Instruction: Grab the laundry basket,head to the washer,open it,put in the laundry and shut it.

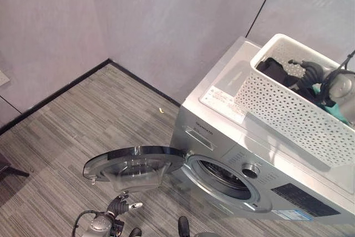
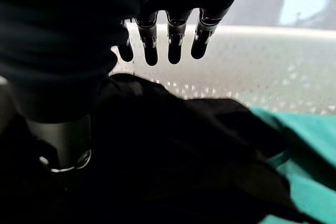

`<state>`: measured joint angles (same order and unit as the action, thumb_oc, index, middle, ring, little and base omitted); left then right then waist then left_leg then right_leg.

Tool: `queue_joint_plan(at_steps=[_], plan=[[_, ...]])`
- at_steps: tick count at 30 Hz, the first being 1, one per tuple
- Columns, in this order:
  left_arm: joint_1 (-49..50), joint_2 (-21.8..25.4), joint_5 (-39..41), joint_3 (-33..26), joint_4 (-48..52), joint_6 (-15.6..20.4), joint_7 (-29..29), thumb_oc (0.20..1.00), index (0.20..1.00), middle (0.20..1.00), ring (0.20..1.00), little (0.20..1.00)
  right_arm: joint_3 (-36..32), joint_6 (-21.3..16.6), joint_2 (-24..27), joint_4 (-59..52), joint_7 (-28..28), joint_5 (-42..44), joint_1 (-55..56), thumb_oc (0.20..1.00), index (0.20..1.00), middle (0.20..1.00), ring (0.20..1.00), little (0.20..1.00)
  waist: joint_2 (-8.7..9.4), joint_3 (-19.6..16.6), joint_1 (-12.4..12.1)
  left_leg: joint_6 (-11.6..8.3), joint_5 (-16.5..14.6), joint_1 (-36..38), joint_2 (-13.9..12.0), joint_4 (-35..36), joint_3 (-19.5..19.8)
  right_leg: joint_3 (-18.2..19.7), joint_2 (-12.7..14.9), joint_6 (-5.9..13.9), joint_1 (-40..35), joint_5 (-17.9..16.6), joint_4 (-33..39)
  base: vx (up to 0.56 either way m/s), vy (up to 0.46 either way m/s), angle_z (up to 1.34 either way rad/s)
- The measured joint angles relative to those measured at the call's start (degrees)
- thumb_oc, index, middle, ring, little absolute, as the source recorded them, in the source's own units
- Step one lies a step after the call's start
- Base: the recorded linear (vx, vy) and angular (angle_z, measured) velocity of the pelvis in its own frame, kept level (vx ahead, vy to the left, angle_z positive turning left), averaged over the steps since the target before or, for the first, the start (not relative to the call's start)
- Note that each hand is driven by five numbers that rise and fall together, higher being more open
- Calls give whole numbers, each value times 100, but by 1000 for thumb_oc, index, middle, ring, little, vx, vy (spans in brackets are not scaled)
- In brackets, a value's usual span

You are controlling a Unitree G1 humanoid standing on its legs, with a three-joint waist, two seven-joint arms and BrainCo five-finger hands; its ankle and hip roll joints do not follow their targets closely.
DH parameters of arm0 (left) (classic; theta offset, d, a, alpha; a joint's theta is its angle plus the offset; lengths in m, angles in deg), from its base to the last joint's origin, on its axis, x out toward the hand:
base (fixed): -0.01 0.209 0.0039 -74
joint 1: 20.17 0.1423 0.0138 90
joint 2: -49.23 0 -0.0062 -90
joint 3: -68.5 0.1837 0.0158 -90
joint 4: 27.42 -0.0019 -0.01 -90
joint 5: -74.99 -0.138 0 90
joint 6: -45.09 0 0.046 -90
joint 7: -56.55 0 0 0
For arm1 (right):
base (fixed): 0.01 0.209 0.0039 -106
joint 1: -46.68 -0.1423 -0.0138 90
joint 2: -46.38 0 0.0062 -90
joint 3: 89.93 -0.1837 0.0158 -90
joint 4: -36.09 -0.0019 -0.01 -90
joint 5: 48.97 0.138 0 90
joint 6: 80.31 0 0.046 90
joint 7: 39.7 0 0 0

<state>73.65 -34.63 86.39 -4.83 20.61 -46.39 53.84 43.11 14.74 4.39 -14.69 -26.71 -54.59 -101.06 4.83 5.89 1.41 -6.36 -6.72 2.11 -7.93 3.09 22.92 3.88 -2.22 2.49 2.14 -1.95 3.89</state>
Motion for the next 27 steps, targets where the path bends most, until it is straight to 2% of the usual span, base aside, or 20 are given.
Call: queue_joint_plan(at_steps=[13,14,15,20,27], plan=[[-297,40,213,114,-83,6,20,1000,1000,1000,1000,1000,353,-14,-111,-120,506,-203,-339,1000,1000,1000,1000,1000,118,303,-16,-34,20,-394,-4,-80,-20,-8,-20,-8,416,-7,-117,-30,-7,0],[-295,40,214,167,-85,8,19,1000,1000,1000,1000,1000,363,-15,-109,-121,571,-205,-343,492,492,492,492,492,108,310,-21,-51,30,-409,-4,-85,-18,-32,-18,-8,420,-7,-123,-14,-11,7],[-303,39,218,178,-87,8,16,1000,1000,1000,1000,1000,360,-20,-109,-112,611,-204,-345,200,200,200,200,200,103,314,-16,-55,32,-417,-6,-83,-15,-75,-17,-8,426,-7,-128,-8,-6,8],[-399,3,222,212,-201,8,20,1000,1000,1000,1000,1000,304,-33,-142,-74,556,-203,-375,200,200,200,200,200,100,316,-14,-56,33,-417,-10,-78,-14,-89,-18,-8,429,-7,-127,0,-1,1],[-475,-1,221,203,-259,8,46,1000,1000,1000,1000,1000,-59,-50,-254,29,185,-171,-322,200,200,200,200,200,98,317,-5,-56,34,-403,-7,-72,-23,-88,-9,-12,425,-14,-129,0,0,0]])
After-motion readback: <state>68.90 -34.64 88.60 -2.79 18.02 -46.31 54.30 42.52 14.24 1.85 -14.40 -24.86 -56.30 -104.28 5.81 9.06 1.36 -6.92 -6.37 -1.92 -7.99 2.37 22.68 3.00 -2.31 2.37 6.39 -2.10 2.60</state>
